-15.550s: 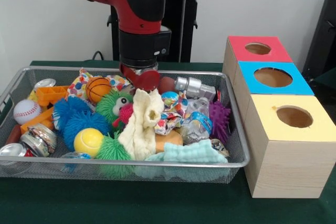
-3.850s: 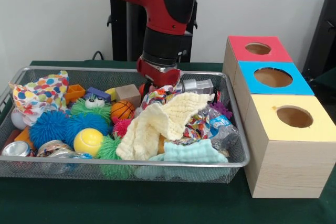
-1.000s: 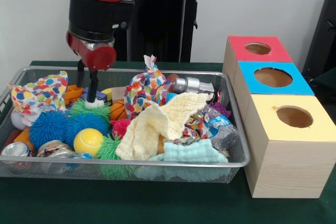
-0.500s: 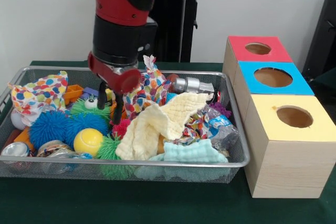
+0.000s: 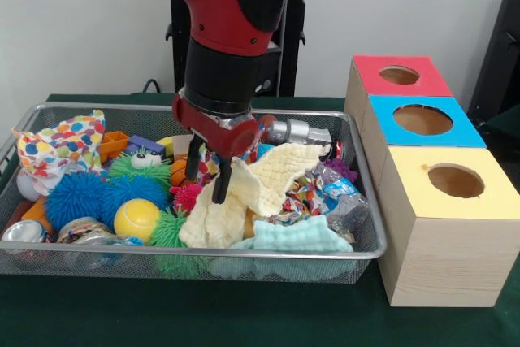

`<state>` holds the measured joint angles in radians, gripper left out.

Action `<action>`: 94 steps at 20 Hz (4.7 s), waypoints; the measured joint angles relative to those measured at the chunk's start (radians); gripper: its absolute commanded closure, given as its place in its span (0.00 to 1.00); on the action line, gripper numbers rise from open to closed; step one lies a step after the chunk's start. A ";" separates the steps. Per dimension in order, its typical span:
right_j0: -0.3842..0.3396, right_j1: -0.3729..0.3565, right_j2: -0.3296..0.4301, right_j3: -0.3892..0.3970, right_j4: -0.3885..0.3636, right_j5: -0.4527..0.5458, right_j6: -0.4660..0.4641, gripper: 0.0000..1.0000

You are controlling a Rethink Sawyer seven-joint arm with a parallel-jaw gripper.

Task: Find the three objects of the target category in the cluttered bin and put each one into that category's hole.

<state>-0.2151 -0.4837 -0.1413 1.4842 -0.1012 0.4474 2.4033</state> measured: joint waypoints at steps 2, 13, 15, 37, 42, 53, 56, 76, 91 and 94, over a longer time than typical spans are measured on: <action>0.004 0.004 0.000 0.000 0.000 0.000 0.000 0.00; 0.010 0.065 0.000 0.000 0.000 -0.046 0.000 0.00; 0.016 0.092 0.000 0.000 0.000 -0.083 0.000 0.00; -0.036 0.095 0.025 0.011 0.000 -0.140 0.000 1.00; -0.151 0.017 0.068 0.023 -0.005 -0.028 0.000 1.00; -0.445 -0.147 0.153 0.042 -0.124 0.127 -0.070 1.00; -0.482 -0.163 0.153 0.056 -0.179 0.088 -0.073 1.00; -0.364 -0.164 0.150 0.149 -0.308 -0.047 -0.073 0.00; -0.325 -0.167 0.122 0.161 -0.294 -0.047 -0.073 0.00; -0.281 -0.170 0.107 0.162 -0.273 -0.046 -0.072 0.00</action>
<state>-0.4956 -0.6538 -0.0344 1.6460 -0.3740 0.4011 2.3309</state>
